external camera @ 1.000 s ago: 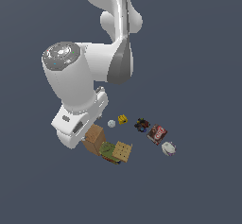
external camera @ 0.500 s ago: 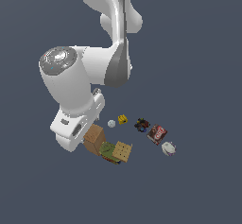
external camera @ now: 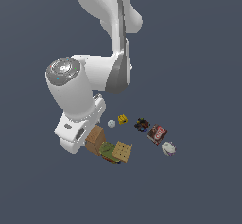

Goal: Pick up a designated object from a clutter of objects.

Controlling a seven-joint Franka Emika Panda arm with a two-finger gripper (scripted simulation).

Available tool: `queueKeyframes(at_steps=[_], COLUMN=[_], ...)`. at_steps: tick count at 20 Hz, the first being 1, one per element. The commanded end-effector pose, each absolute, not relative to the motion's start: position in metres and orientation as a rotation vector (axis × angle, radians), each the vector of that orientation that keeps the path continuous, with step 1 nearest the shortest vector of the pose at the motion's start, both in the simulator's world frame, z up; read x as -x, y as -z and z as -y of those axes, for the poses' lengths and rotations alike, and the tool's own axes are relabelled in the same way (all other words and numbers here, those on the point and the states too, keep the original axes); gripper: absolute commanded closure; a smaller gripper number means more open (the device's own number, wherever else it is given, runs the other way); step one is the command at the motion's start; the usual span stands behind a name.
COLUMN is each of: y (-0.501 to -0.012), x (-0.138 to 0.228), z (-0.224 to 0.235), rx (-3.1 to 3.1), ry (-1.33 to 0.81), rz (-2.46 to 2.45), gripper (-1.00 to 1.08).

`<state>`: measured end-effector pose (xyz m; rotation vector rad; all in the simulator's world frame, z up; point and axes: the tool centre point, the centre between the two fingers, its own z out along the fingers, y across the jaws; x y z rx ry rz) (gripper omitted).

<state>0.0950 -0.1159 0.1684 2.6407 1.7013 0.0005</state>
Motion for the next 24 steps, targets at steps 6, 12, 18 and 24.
queueKeyframes(at_steps=[6, 12, 18, 24], y=[-0.143, -0.143, -0.143, -0.145], x=[-0.095, -0.096, -0.096, -0.093], z=[0.116, 0.116, 0.116, 0.114], rx=[-2.639, -2.639, -2.639, -2.639], ry=[0.0, 0.0, 0.0, 0.0], rz=[-1.704, -1.704, -1.704, -1.704], gripper=[-0.92, 1.08, 1.08, 1.08])
